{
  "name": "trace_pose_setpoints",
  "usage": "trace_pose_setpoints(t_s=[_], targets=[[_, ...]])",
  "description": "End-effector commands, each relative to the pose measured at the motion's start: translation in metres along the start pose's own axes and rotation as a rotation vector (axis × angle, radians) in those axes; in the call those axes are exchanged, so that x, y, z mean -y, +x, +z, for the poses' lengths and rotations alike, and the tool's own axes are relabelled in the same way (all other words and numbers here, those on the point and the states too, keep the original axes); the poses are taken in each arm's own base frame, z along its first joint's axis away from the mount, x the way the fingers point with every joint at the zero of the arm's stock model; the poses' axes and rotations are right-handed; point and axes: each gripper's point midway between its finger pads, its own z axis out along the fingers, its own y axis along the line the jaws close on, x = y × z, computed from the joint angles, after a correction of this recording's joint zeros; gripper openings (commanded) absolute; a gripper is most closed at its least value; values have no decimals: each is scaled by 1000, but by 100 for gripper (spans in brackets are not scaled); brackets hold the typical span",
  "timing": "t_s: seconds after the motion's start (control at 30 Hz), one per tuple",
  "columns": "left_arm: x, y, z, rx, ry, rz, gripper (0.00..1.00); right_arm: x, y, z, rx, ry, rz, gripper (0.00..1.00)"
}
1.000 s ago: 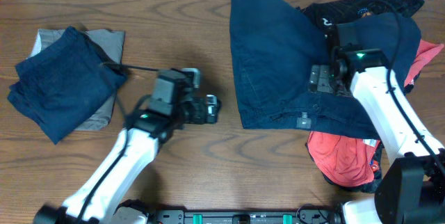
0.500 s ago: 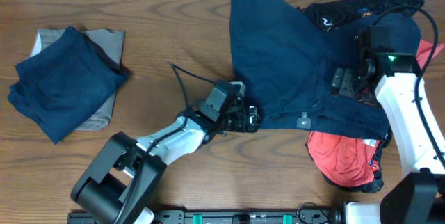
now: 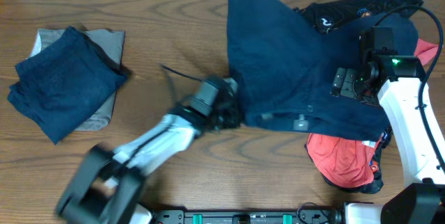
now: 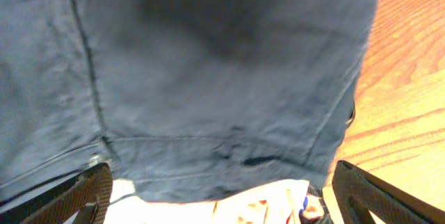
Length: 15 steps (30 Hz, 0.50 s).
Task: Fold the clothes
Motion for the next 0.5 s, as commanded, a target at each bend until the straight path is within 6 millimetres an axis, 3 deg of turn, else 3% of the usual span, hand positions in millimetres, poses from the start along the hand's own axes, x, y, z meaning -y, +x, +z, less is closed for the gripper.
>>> trace_pose_setpoints(t_s=[0.0,0.13,0.2,0.27,0.33,0.37,0.47], targets=[[42,-74,-91,246,108,144,6,2,-5,-7,29,-4,0,99],[-2,-126,-173,515,-92,101,6,2,-5,-7,28,-4,0,99],[-31,-138,-194,591,-186,43,6,2,-5,-7,28,-5,-1,99],[-53,-144,-202,607,-239,21,7,1,-4,-7,24,-15,-1,99],[-78,-147,-202,591,-290,5,42,-2,-3,-7,18,-32,-2,99],[-88,-147,-200,580,-307,-9,53,-3,-2,-7,13,-37,-2,99],[-118,-139,-190,517,-345,-90,72,-3,0,-7,5,-36,-5,99]])
